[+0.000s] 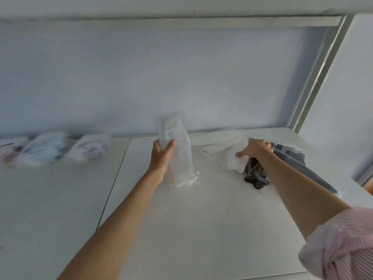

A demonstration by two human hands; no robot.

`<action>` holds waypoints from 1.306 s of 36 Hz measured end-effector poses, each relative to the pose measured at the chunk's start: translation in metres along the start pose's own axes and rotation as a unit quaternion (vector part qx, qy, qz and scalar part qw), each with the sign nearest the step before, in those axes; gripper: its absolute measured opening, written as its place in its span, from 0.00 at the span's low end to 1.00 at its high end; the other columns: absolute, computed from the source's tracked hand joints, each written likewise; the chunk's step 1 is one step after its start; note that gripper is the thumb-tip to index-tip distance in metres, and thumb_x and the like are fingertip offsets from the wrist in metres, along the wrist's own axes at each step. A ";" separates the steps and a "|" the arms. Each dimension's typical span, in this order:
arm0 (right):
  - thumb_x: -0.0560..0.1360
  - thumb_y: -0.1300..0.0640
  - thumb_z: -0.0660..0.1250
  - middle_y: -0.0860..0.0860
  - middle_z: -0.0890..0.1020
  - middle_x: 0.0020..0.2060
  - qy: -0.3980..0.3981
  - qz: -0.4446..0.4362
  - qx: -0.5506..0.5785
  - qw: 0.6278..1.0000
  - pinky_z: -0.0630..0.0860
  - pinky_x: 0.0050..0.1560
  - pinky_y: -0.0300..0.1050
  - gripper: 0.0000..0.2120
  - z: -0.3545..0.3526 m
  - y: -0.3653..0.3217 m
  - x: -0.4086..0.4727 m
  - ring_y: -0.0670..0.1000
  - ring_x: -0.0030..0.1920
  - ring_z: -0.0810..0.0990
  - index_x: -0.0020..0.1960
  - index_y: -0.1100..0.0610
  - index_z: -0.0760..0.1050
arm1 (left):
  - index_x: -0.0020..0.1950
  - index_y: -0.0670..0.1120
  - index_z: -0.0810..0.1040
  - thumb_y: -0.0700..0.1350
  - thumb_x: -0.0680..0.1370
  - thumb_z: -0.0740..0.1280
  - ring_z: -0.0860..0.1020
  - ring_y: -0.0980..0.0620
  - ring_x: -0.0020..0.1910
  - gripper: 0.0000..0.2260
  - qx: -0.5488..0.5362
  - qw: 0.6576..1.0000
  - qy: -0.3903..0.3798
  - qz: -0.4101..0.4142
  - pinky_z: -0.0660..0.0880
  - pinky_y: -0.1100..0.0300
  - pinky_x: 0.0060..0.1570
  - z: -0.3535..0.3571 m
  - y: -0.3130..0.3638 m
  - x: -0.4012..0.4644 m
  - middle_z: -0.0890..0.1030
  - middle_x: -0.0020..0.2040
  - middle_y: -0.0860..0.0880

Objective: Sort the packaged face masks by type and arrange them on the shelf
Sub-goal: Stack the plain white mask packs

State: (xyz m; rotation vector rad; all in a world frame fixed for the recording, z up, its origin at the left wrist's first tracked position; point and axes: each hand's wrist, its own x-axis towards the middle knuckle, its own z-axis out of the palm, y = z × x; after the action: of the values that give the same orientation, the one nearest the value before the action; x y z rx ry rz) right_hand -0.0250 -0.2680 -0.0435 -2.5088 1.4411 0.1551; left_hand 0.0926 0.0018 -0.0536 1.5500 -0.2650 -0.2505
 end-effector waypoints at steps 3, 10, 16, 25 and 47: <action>0.65 0.34 0.72 0.61 0.63 0.73 -0.039 0.003 0.022 0.999 0.63 0.69 0.56 0.49 0.001 0.007 0.018 0.63 0.71 0.62 0.76 0.57 0.55 | 0.59 0.46 0.71 0.50 0.78 0.68 0.79 0.46 0.52 0.14 -0.005 1.000 -0.012 0.005 0.77 0.50 0.54 0.001 0.002 -0.003 0.79 0.53 0.46; 0.75 0.54 0.67 0.59 0.77 0.48 0.035 -0.024 0.301 0.953 0.74 0.49 0.47 0.11 -0.020 0.011 0.006 0.55 0.47 0.76 0.51 0.62 0.72 | 0.58 0.48 0.70 0.50 0.78 0.67 0.79 0.50 0.49 0.12 0.014 1.000 -0.020 0.012 0.76 0.54 0.51 -0.002 0.006 -0.007 0.78 0.51 0.49; 0.78 0.57 0.63 0.55 0.77 0.52 0.196 -0.078 0.477 0.853 0.72 0.45 0.46 0.17 -0.044 0.004 -0.055 0.57 0.50 0.77 0.65 0.60 0.69 | 0.59 0.47 0.70 0.50 0.78 0.68 0.80 0.48 0.51 0.13 0.000 1.000 -0.024 0.002 0.77 0.52 0.54 -0.001 0.005 -0.014 0.79 0.53 0.47; 0.78 0.63 0.62 0.55 0.80 0.45 -0.037 -0.198 0.572 0.795 0.77 0.44 0.43 0.05 0.026 -0.072 -0.142 0.51 0.43 0.79 0.52 0.58 0.74 | 0.62 0.46 0.68 0.53 0.81 0.62 0.79 0.52 0.46 0.15 -0.014 0.999 -0.035 -0.022 0.79 0.59 0.41 0.015 0.007 -0.031 0.78 0.55 0.46; 0.81 0.44 0.47 0.54 0.59 0.74 -0.016 -0.231 0.028 0.972 0.57 0.69 0.56 0.23 0.049 -0.069 -0.045 0.57 0.74 0.56 0.73 0.49 0.61 | 0.60 0.47 0.71 0.58 0.74 0.68 0.79 0.46 0.54 0.21 0.027 0.998 0.024 -0.043 0.76 0.45 0.58 -0.044 -0.001 -0.002 0.80 0.56 0.45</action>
State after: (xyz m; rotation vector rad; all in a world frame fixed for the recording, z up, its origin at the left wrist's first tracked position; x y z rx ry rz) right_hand 0.0127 -0.1843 -0.0700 -2.6972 0.8010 0.0665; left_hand 0.1053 0.0439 -0.0545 1.6209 -0.1696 -0.2748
